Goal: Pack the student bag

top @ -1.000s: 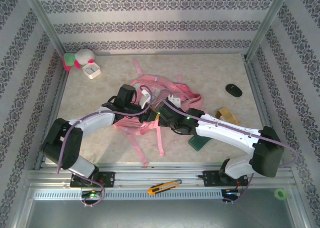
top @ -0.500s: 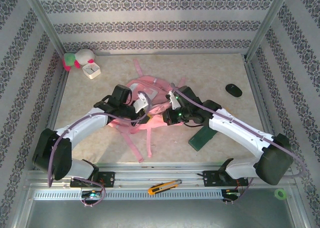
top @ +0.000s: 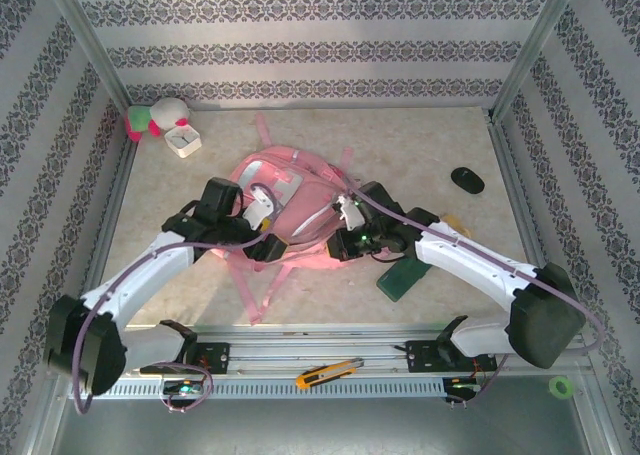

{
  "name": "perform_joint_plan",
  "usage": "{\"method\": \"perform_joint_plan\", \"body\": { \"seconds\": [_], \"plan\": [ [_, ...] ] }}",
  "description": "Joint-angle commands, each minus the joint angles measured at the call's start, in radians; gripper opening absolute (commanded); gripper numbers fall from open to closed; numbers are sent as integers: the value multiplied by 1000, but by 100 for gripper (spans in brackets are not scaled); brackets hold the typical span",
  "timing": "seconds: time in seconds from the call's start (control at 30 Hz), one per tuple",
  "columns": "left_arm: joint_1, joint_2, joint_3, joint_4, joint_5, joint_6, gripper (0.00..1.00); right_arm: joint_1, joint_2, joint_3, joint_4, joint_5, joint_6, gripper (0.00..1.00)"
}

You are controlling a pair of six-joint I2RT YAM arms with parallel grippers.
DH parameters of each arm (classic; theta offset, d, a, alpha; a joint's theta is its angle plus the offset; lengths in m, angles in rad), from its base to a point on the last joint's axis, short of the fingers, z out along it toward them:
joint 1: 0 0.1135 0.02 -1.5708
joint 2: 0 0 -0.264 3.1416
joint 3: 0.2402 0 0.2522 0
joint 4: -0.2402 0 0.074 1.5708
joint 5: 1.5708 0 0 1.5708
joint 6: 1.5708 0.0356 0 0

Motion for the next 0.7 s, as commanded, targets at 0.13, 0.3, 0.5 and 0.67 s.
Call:
{"method": "perform_joint_plan", "body": {
  "seconds": [0.13,0.3,0.5,0.67],
  "plan": [
    [-9,-248,-187,170,56,-144,99,19,31,-10,93,13,24,0],
    [-45,-221,-169,209,-64,184,99,20,40,-11,99,6,22,0],
    [-124,-16,-60,214,-114,436,99,20,37,-10,107,10,21,0],
    [-191,106,-48,347,-162,424,99,20,38,-13,115,9,26,0]
  ]
}}
